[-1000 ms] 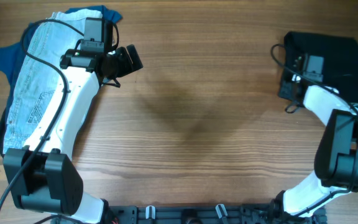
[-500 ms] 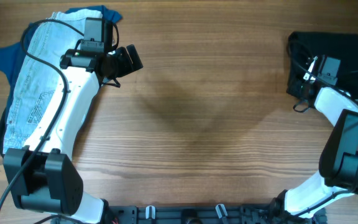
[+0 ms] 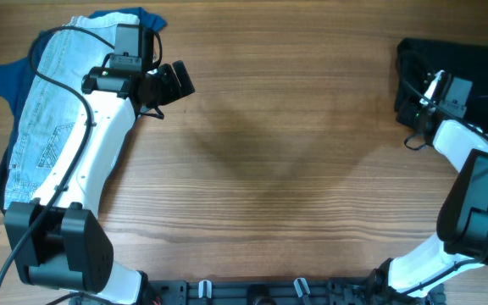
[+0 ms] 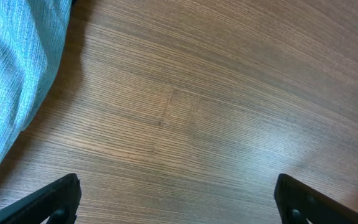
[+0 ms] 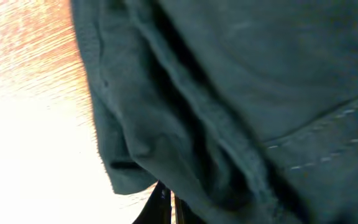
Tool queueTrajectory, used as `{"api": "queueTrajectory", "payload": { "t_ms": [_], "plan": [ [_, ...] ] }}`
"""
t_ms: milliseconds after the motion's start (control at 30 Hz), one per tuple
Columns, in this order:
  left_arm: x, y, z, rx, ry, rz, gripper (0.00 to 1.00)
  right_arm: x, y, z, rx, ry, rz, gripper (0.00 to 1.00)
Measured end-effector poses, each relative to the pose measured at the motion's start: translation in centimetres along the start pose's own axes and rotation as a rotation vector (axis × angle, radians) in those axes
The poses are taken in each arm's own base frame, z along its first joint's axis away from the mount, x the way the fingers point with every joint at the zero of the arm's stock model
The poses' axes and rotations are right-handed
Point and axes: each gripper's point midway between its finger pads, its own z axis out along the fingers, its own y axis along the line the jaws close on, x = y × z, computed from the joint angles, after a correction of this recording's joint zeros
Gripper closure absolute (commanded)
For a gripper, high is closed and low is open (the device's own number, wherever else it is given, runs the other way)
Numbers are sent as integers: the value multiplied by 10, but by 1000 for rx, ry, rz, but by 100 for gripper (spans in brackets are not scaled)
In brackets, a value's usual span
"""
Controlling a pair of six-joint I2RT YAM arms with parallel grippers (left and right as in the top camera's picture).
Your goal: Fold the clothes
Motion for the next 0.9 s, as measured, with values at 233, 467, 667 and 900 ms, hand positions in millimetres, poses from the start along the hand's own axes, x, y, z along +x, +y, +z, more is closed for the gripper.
{"api": "queueTrajectory", "payload": {
  "t_ms": [233, 467, 667, 900],
  "plan": [
    [0, 0, 0, 0, 0, 0, 0, -1, -8, -1, -29, 3, 31, 96],
    [0, 0, 0, 0, 0, 0, 0, 7, 8, -3, -120, 39, 32, 56],
    [3, 1, 0, -6, 10, -1, 0, -23, 30, -55, -229, -47, 19, 0],
    [-9, -7, -42, 45, -80, 5, 0, -68, 43, -152, -273, -262, -16, 0]
  ]
}}
